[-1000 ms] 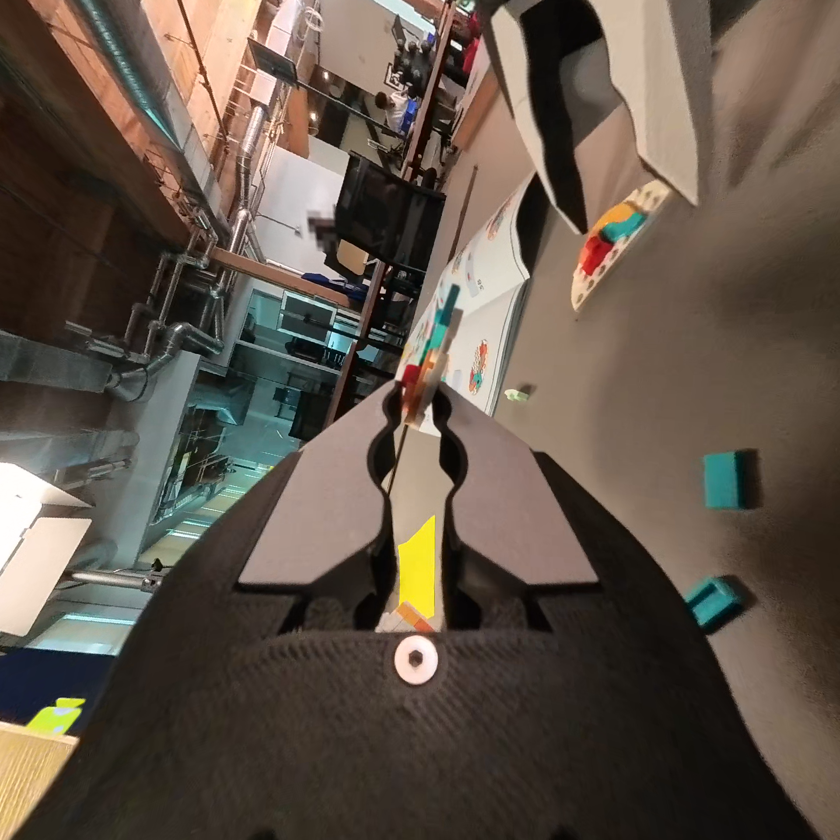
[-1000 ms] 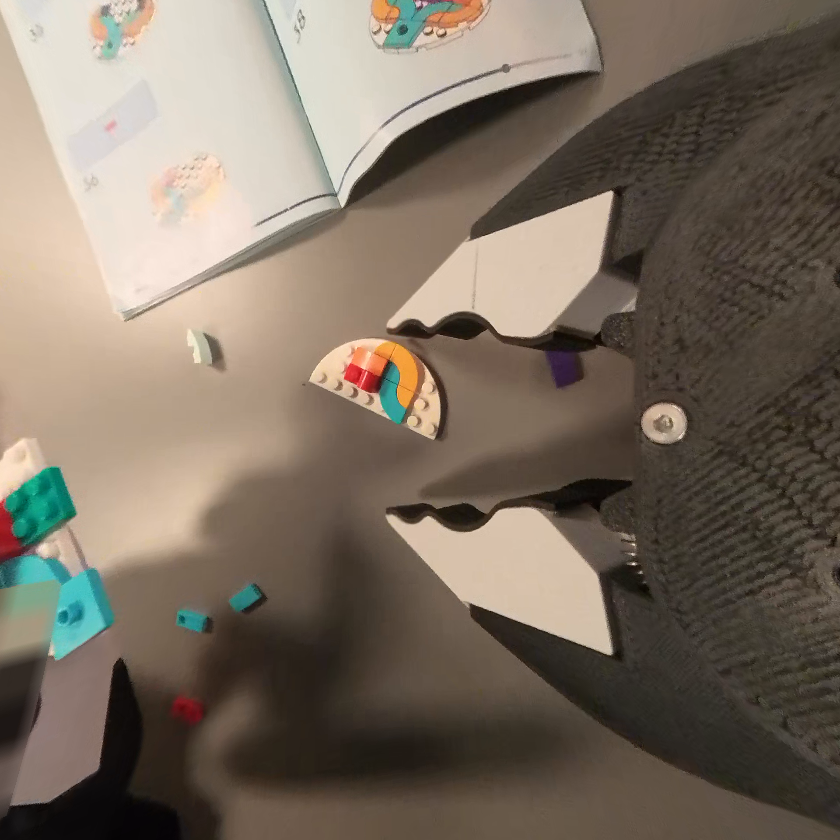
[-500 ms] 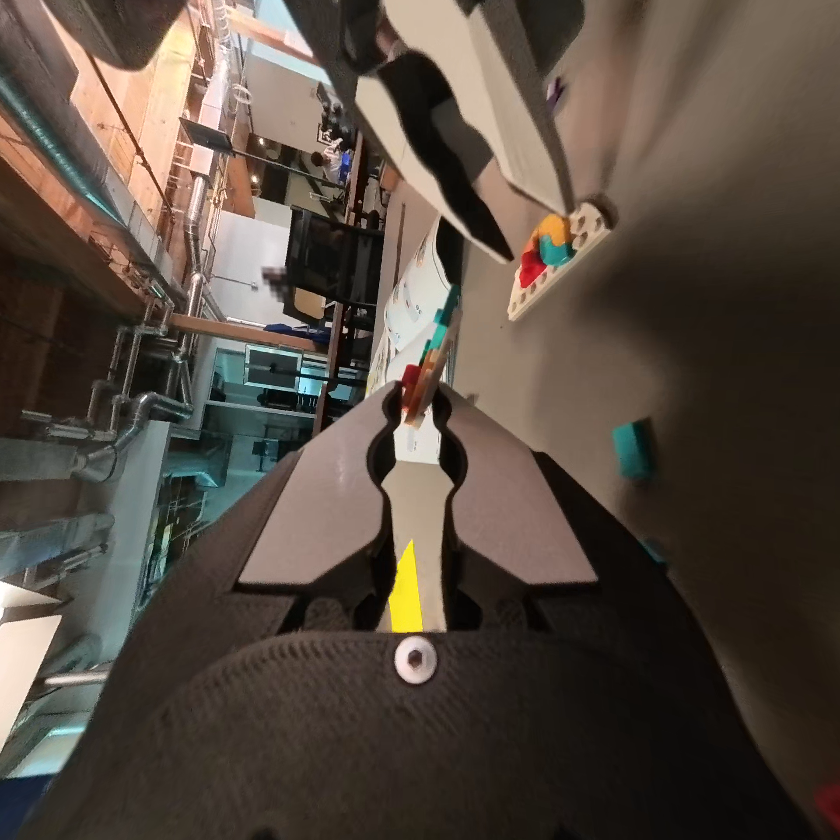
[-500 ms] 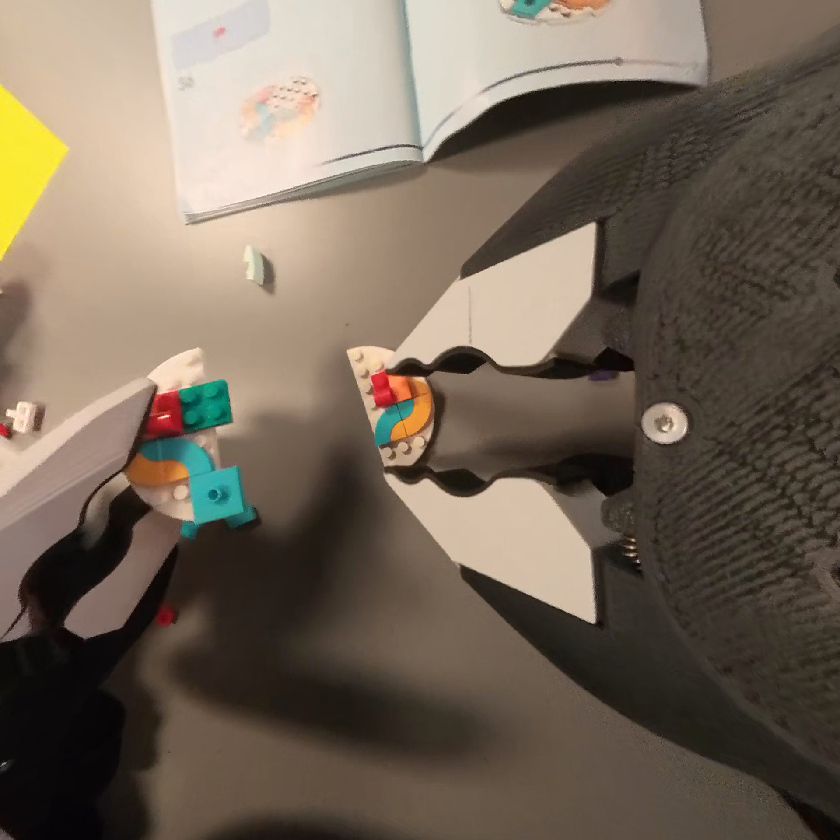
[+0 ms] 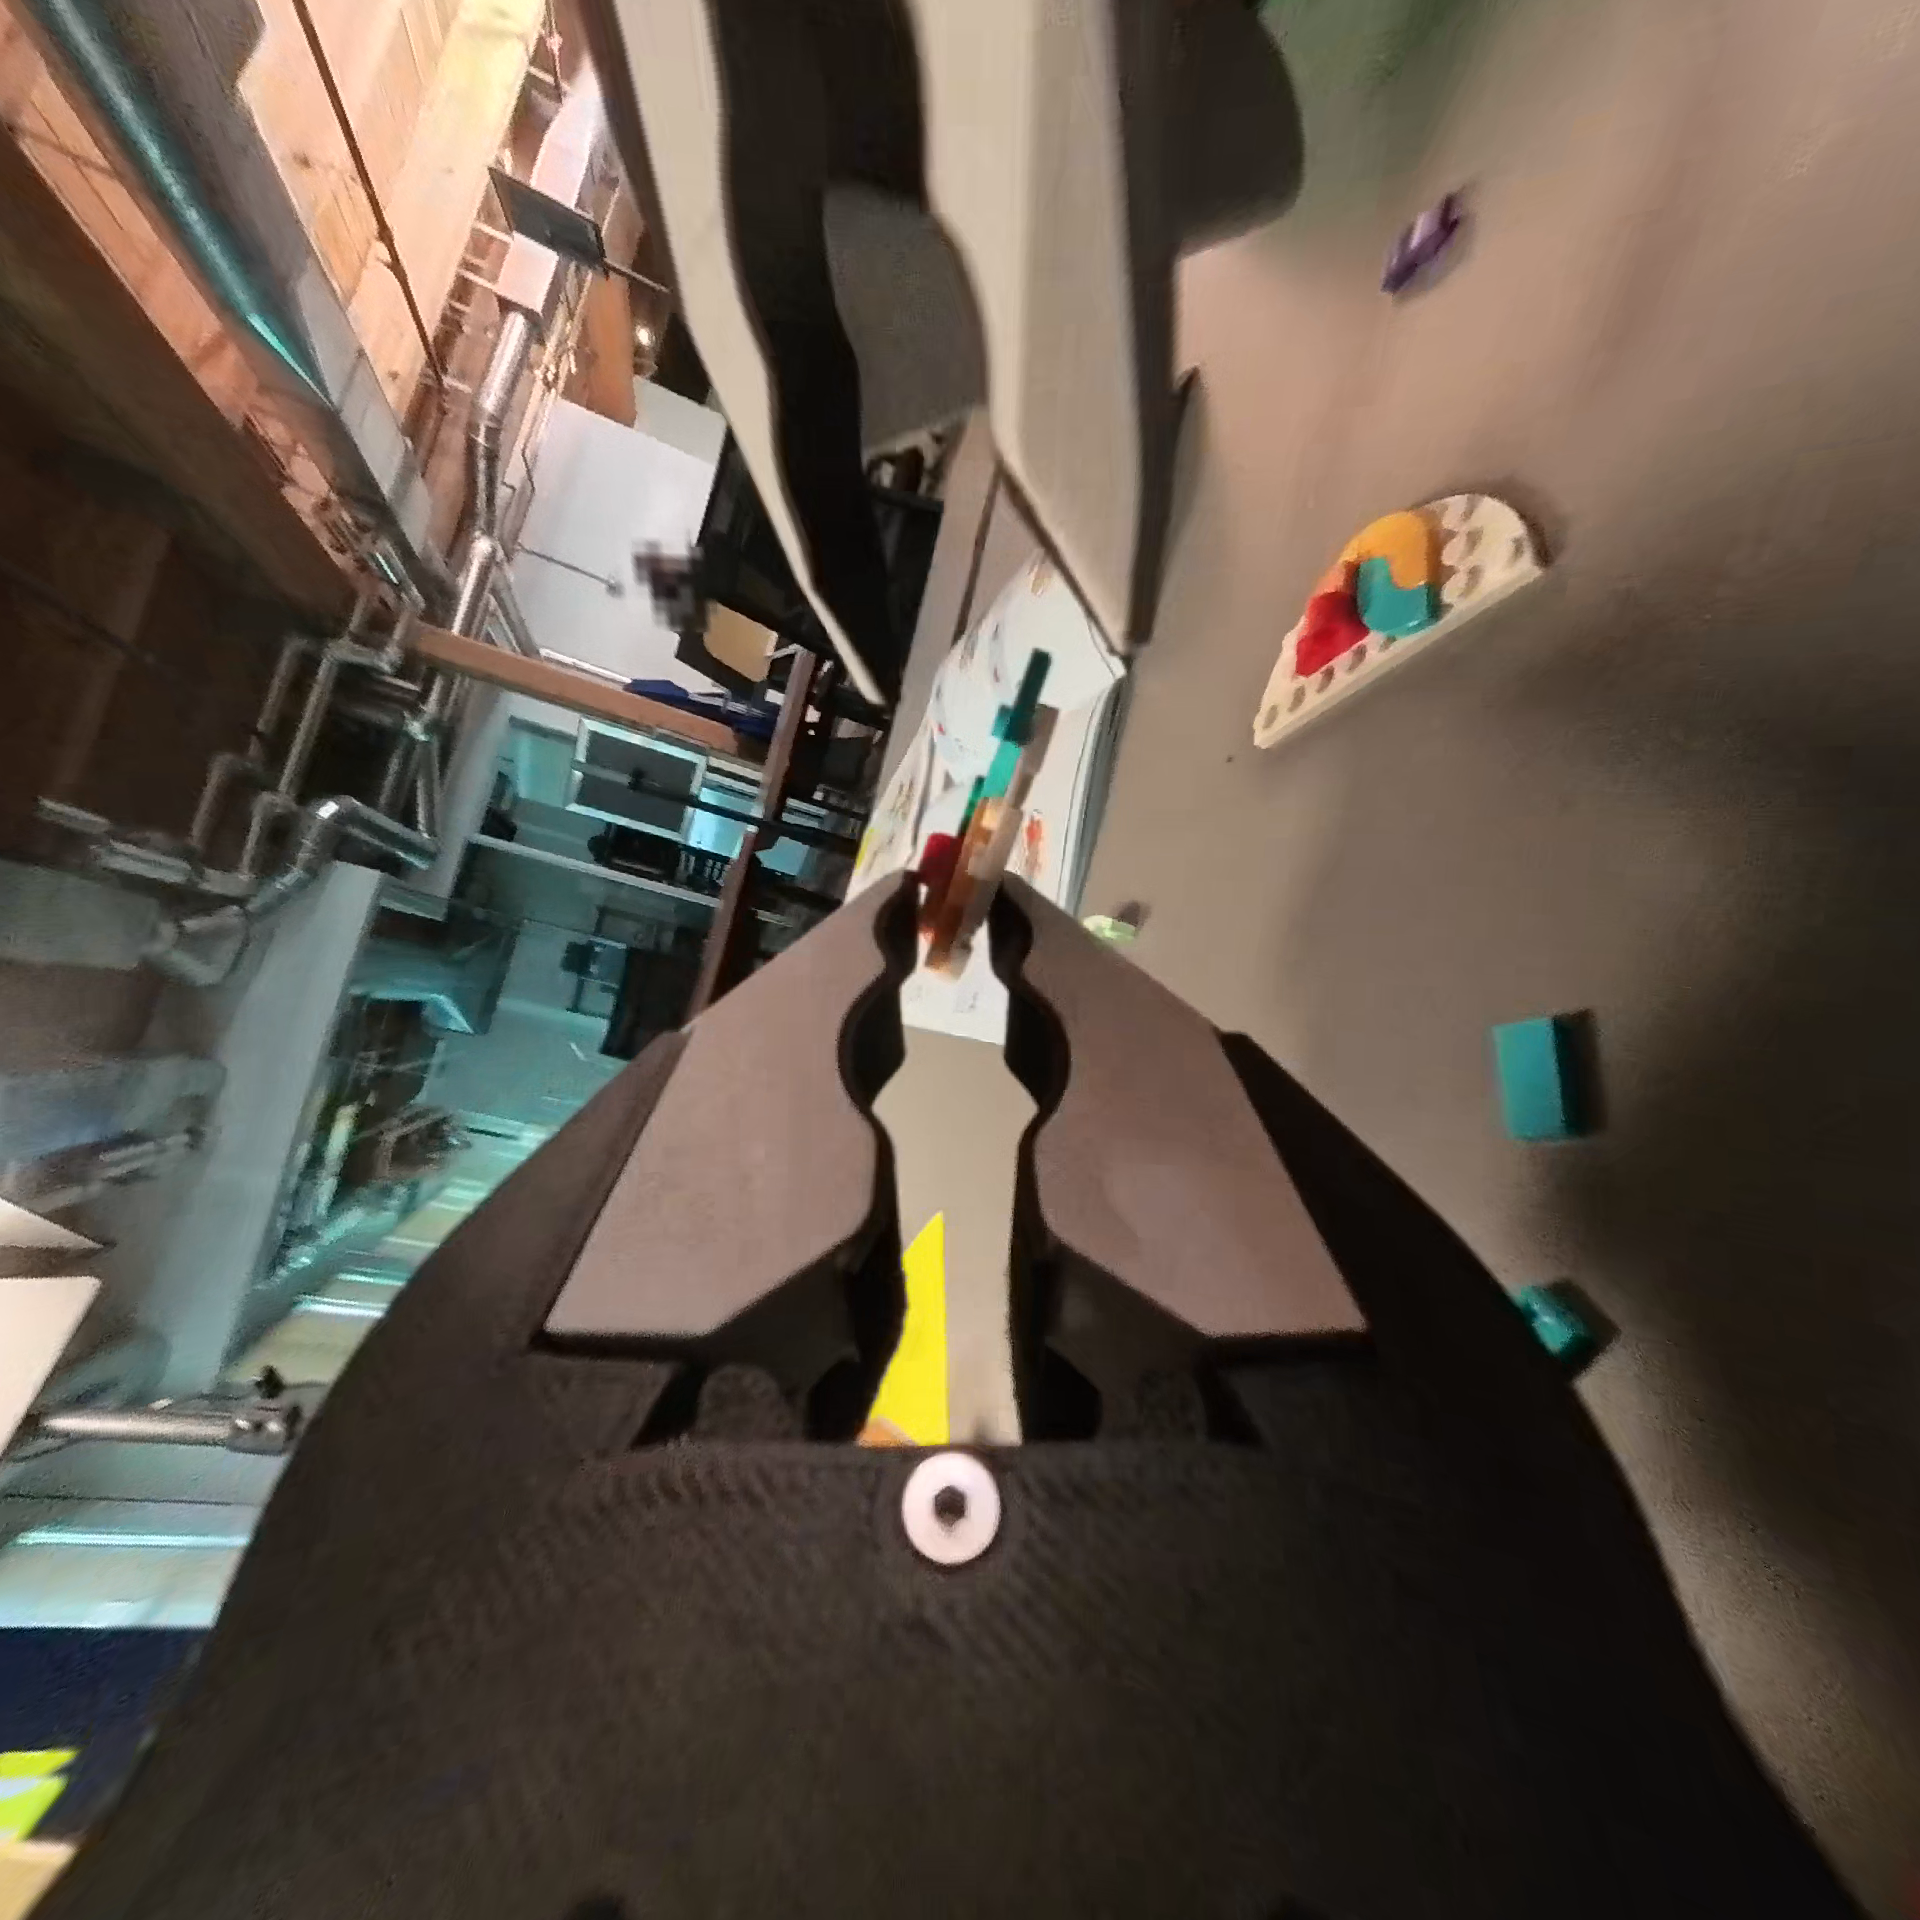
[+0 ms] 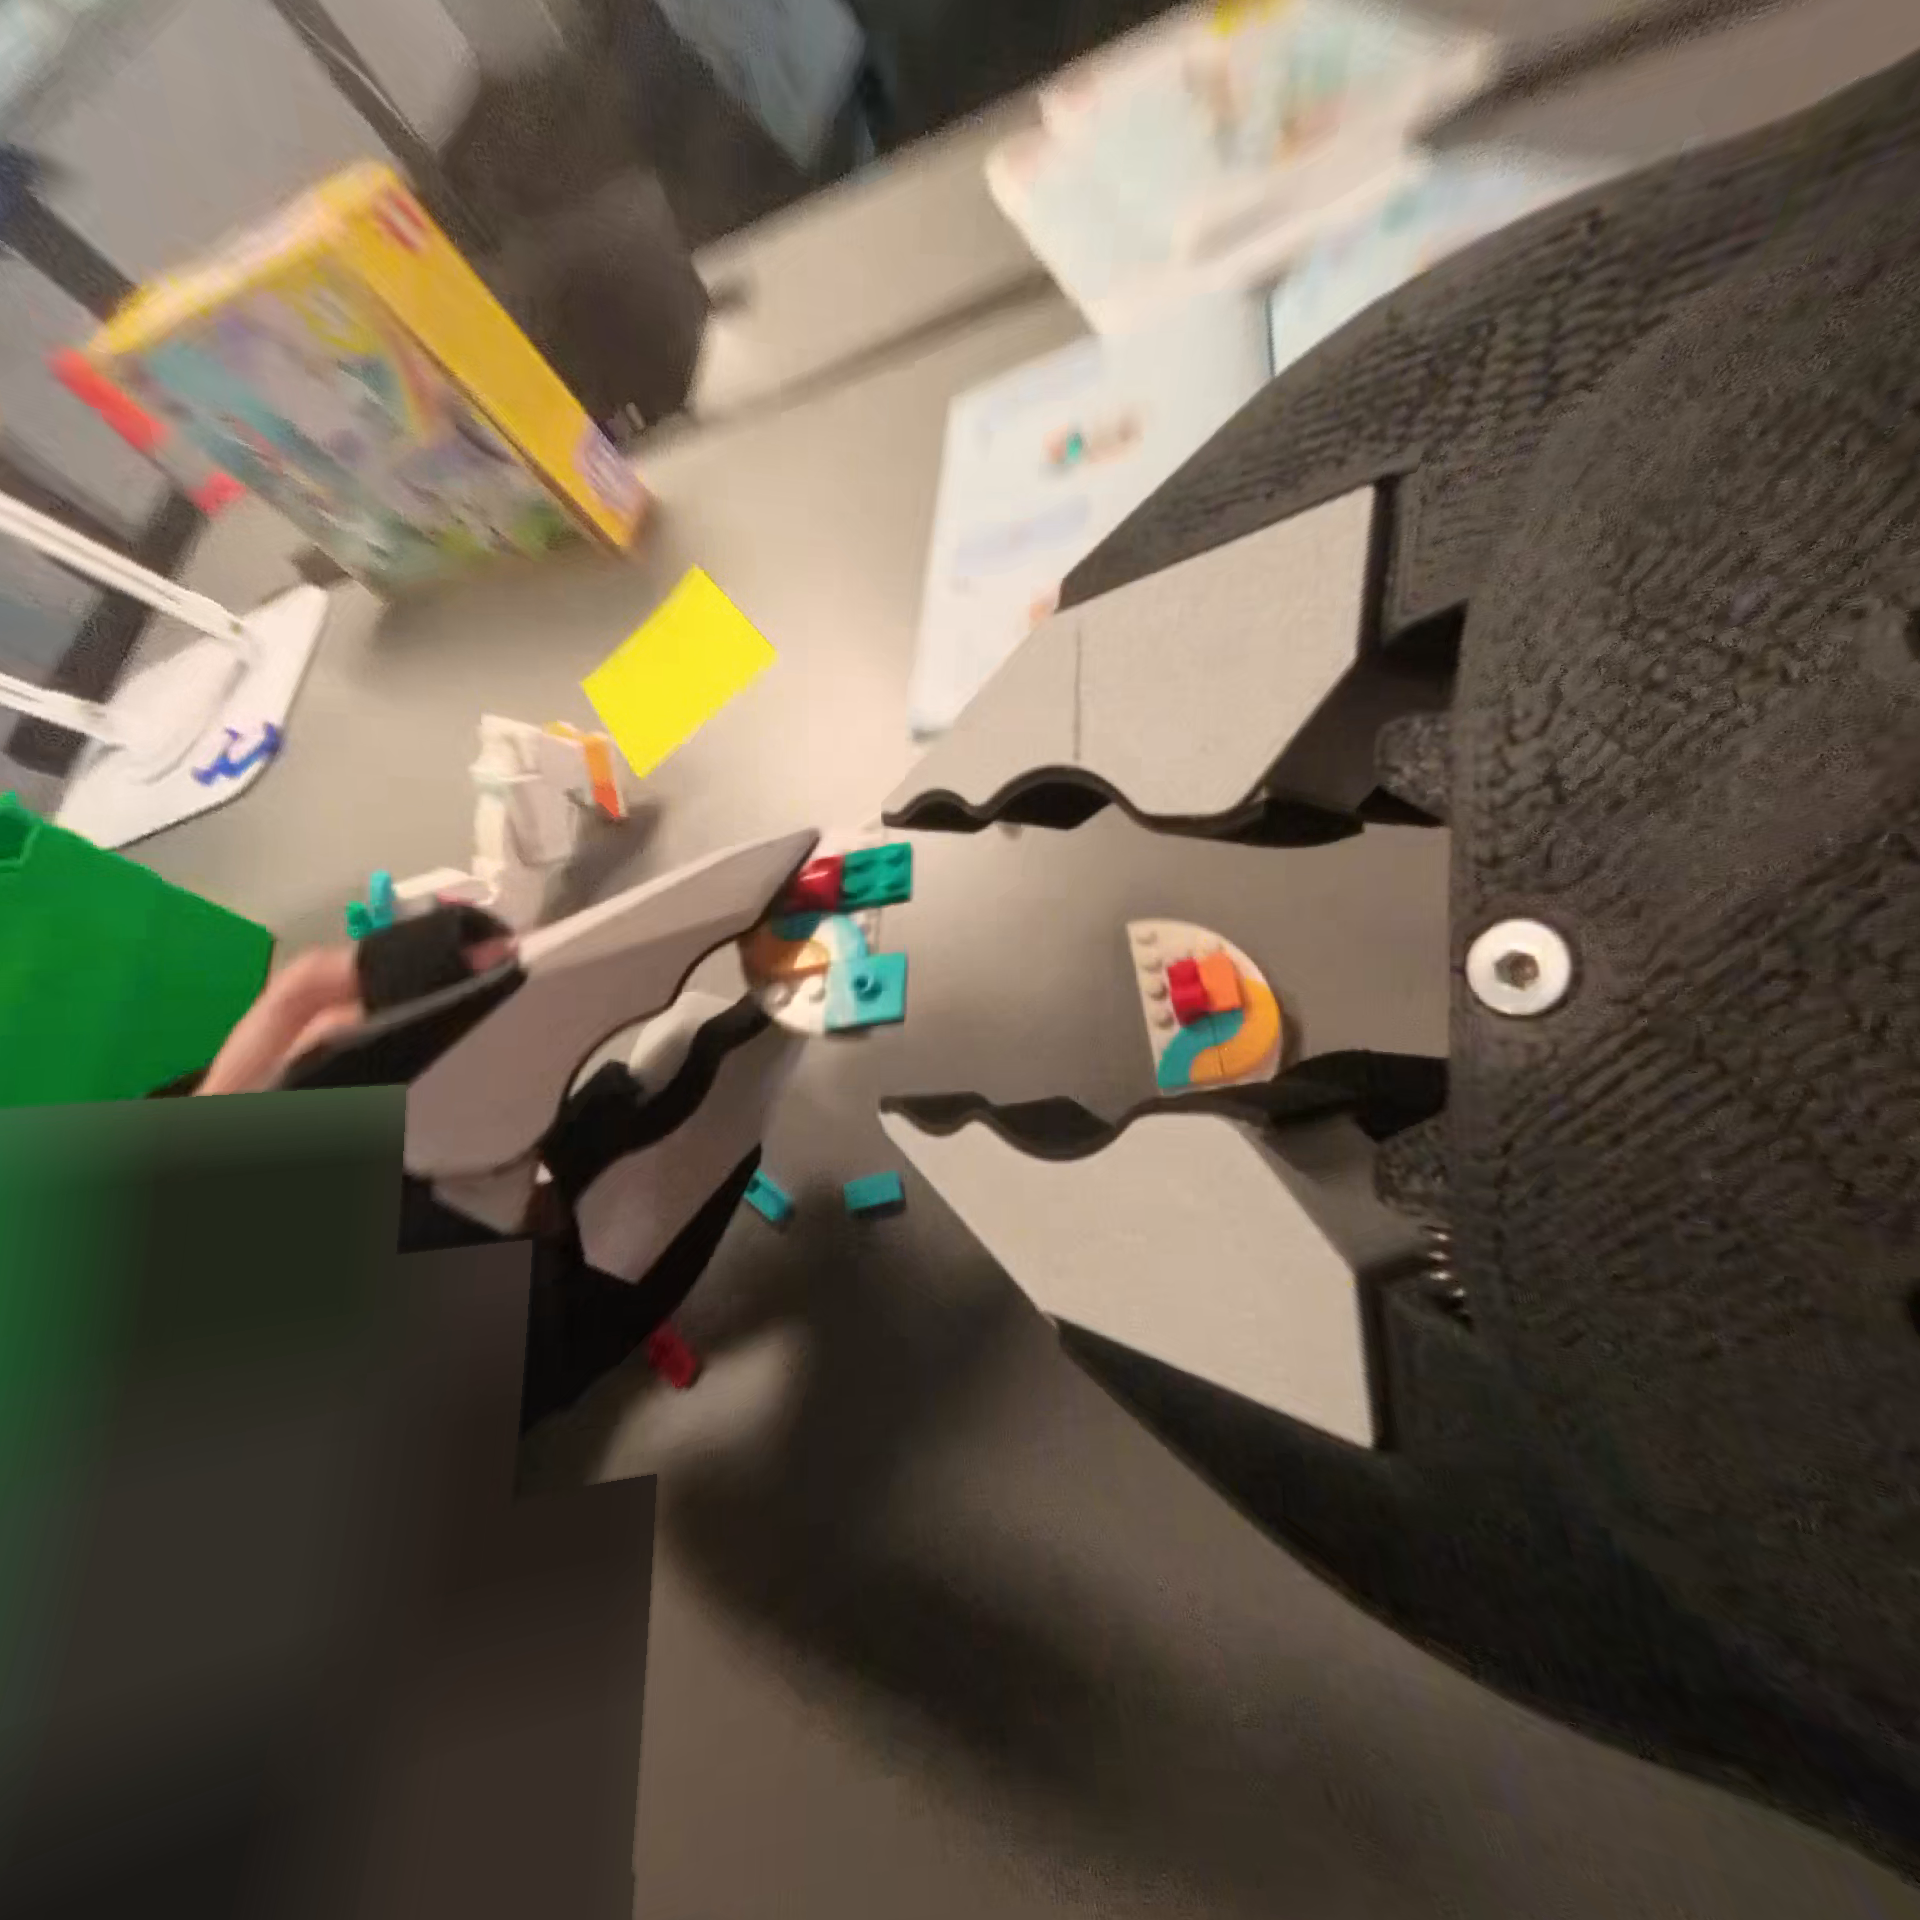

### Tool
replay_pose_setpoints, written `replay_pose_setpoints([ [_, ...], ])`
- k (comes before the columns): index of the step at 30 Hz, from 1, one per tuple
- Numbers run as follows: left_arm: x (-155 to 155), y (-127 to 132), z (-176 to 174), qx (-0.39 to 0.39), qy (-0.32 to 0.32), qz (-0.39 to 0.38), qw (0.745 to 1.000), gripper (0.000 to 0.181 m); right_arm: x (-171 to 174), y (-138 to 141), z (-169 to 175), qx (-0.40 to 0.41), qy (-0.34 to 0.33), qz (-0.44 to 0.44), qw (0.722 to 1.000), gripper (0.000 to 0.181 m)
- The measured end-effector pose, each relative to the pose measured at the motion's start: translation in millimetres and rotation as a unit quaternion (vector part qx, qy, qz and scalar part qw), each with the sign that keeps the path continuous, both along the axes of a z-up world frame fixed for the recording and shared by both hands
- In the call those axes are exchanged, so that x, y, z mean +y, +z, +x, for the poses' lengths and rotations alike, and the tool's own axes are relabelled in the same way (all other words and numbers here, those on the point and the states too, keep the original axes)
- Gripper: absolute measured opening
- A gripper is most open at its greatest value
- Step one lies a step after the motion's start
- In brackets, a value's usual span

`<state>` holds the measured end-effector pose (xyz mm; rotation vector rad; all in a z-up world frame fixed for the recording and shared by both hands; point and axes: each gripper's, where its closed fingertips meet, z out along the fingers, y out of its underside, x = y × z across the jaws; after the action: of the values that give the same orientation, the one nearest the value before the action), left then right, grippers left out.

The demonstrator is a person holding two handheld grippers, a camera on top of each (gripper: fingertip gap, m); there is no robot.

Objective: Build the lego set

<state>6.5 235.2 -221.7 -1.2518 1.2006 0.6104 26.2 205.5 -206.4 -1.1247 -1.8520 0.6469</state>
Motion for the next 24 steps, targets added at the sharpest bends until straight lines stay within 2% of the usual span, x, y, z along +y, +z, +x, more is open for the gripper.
replay_pose_setpoints([
  [4,-0.8,3.7,3.1,-0.033,-0.007,-0.013,0.999,0.012,-11.8,-5.4,-4.8,-0.014,0.006,0.166,0.986,0.04],
  [7,-4.4,5.9,9.8,-0.046,-0.019,-0.018,0.999,0.012,-6.4,-4.3,-5.7,-0.014,-0.013,0.262,0.965,0.013],
  [10,-5.5,9.0,12.3,-0.074,-0.026,-0.033,0.996,0.012,-3.2,3.1,-2.5,-0.004,-0.024,0.326,0.945,0.008],
  [14,-2.4,14.4,2.8,-0.174,-0.015,-0.116,0.978,0.043,11.4,21.4,9.7,0.019,-0.06,0.401,0.914,0.007],
  [16,0.2,17.1,-4.6,-0.249,-0.01,-0.168,0.954,0.048,17.7,32.1,16.5,0.029,-0.075,0.443,0.893,0.007],
  [17,-1.2,18.8,-3.2,-0.302,-0.023,-0.208,0.93,0.047,18.4,37.7,18.6,0.035,-0.076,0.471,0.878,0.006],
  [18,-5.3,22.9,2.3,-0.363,-0.052,-0.254,0.895,0.047,18.2,43.2,20.0,0.04,-0.075,0.502,0.861,0.006],
  [19,-11.7,31.0,9.6,-0.429,-0.094,-0.301,0.846,0.047,17.5,47.6,20.6,0.042,-0.071,0.533,0.842,0.006],
  [22,-27.1,64.0,17.5,-0.598,-0.215,-0.411,0.653,0.057,11.4,53.6,17.8,0.043,-0.046,0.604,0.794,0.006],
  [23,-29.4,70.3,16.9,-0.63,-0.24,-0.438,0.595,0.061,8.1,54.0,15.7,0.044,-0.035,0.623,0.78,0.007],
  [24,-29.8,71.6,16.3,-0.647,-0.25,-0.459,0.555,0.061,4.8,54.0,13.4,0.045,-0.024,0.639,0.768,0.006],
])
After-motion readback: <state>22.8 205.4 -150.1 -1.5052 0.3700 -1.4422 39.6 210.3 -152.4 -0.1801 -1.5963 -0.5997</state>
